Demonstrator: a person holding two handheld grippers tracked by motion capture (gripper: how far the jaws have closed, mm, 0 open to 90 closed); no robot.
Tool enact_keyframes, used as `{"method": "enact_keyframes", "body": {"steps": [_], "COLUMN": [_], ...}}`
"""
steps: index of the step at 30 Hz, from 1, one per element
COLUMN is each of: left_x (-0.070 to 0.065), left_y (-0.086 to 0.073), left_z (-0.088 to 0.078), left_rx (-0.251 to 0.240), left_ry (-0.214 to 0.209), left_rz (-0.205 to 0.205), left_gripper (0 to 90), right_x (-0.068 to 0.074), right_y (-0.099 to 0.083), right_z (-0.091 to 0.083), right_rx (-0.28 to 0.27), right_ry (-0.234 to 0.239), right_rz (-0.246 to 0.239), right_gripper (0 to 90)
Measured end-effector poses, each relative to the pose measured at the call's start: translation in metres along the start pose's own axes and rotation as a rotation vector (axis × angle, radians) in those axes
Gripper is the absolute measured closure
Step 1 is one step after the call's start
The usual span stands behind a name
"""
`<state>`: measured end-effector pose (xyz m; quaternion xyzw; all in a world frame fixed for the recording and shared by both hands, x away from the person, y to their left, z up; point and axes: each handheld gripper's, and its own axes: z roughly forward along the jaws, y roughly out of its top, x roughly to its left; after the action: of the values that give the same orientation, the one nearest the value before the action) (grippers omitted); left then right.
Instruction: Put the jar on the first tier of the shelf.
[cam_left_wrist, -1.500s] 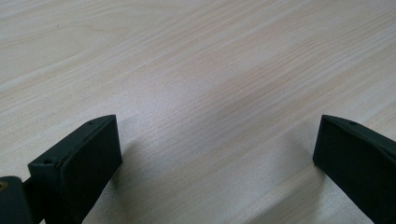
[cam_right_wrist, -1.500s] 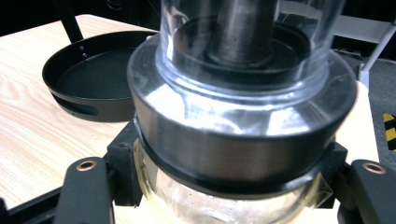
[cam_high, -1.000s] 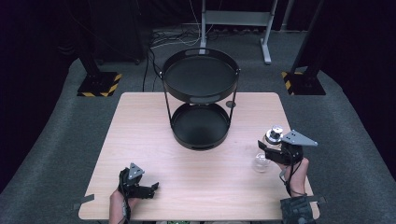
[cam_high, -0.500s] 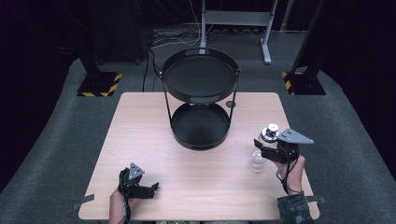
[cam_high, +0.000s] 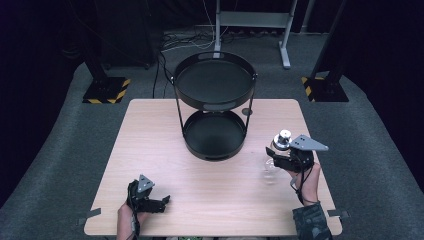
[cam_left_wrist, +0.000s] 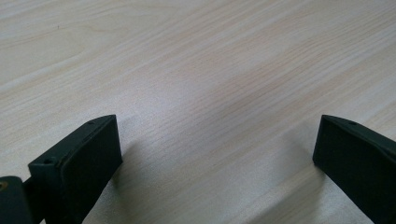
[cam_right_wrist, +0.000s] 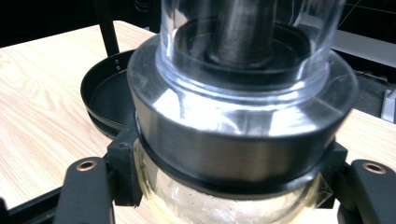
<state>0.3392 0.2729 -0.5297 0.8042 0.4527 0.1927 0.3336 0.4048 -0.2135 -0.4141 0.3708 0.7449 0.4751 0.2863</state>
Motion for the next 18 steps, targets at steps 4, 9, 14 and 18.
{"method": "enact_keyframes", "body": {"steps": [4,9,14,18], "left_x": [0.0,0.0,0.0,0.0], "left_y": [0.0,0.0,0.0,0.0], "left_z": [0.0,0.0,0.0,0.0], "left_rx": [-0.001,0.0,0.0,-0.002], "left_ry": [0.002,0.001,0.0,0.002], "left_rz": [0.001,-0.001,0.0,0.001], "left_gripper": [0.9,0.8,0.9,0.9], "right_x": [0.002,0.006,0.01,0.012], "right_y": [0.003,0.007,0.011,0.013], "right_z": [0.004,0.011,0.016,0.019], "right_rx": [-0.005,-0.001,0.003,0.001], "right_ry": [0.01,0.029,0.037,0.043], "right_rz": [-0.002,-0.01,-0.02,-0.017], "right_gripper": [30.6,30.6,30.6,30.6]}}
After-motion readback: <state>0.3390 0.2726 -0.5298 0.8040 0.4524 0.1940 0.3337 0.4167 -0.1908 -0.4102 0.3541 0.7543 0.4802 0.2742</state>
